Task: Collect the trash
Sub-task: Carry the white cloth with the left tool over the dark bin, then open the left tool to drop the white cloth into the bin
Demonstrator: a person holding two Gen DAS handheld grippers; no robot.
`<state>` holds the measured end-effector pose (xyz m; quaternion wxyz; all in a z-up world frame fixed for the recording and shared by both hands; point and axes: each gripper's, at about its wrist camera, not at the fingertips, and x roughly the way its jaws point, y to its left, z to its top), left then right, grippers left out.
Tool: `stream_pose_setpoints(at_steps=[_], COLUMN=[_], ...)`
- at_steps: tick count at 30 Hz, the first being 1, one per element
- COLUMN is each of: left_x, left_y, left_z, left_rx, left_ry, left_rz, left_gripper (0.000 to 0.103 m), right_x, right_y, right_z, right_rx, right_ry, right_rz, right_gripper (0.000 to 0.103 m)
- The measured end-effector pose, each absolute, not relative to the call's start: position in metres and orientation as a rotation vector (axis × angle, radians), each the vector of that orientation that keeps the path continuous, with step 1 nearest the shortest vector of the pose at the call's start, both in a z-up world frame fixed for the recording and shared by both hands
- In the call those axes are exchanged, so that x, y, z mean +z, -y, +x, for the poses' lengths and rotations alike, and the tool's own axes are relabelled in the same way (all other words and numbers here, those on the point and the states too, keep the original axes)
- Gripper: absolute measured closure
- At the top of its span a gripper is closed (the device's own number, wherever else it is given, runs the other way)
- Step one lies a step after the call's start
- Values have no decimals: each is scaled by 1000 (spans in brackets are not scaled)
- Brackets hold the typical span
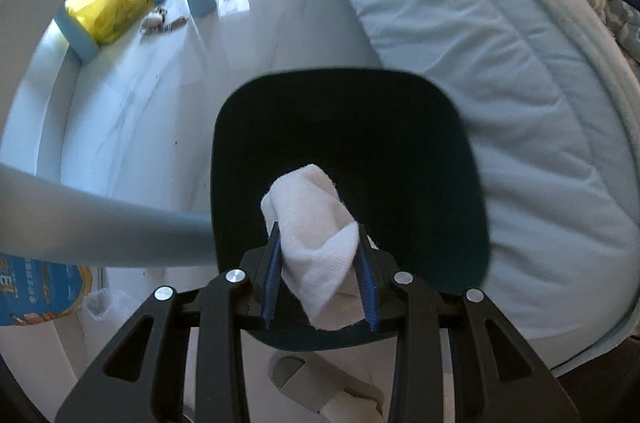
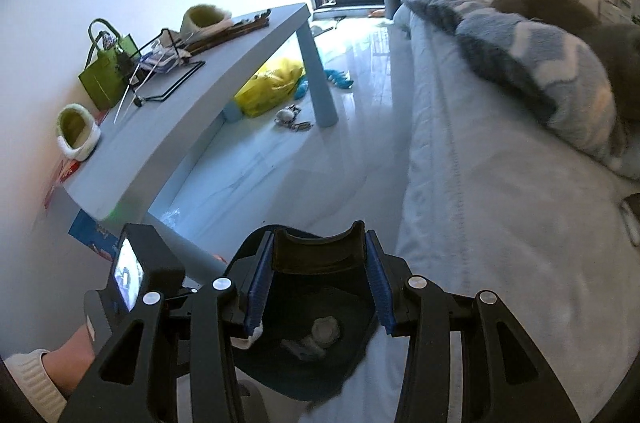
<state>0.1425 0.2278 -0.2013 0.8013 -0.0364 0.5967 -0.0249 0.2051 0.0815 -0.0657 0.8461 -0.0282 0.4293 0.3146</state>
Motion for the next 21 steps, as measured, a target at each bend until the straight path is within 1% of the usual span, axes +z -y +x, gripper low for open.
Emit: stream_pose_setpoints(at_steps=[8, 13, 15, 19, 21], left_x=[-206, -210, -210, -205, -202], left_y=[-241, -244, -245, -252, -257], left_z=[132, 132, 130, 127, 127], left_rx=[-77, -90, -91, -84, -72], left_ry=[-1297, -1311, -1311, -1295, -1285], left_rz=[-95, -99, -89, -83, -88], left_gripper=[65, 58, 50, 46, 45], right_x=[-87, -102, -110, -126, -133], right_y=[-107, -113, -117, -122, -124], right_z=[210, 216, 218, 222, 224], right_rx=[670, 655, 649, 633, 626], right_ry=[-962, -1001, -1022, -1059, -1076], right_rz=[-71, -77, -83, -99, -101], right_gripper=[58, 58, 58, 58, 58])
